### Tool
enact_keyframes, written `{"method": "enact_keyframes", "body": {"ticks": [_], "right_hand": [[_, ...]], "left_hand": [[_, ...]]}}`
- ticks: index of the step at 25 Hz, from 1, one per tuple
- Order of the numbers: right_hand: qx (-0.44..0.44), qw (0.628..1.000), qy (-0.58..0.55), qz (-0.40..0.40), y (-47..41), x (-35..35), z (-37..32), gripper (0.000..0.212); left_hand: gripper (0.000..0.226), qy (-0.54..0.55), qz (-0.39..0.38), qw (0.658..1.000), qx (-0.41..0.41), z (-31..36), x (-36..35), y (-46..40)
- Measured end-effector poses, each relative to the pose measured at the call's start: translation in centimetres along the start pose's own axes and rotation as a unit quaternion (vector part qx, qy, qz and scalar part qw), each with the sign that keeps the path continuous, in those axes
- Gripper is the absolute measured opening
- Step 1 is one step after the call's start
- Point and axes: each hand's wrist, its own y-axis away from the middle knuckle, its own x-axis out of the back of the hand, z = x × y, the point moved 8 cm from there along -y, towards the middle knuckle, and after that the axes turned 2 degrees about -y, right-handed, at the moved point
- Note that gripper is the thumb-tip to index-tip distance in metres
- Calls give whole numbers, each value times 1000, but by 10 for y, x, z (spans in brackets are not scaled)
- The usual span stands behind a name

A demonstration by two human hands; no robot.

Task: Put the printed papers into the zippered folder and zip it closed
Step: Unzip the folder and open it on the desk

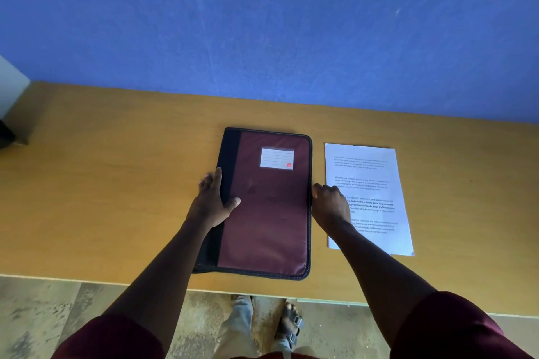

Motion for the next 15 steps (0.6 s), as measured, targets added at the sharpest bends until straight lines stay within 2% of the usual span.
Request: {"method": "enact_keyframes", "body": {"ticks": [15], "right_hand": [[21, 999, -44, -11, 95, -23, 7, 14]], "left_hand": [[89, -3, 16, 1000, 22, -41, -40, 93]]}}
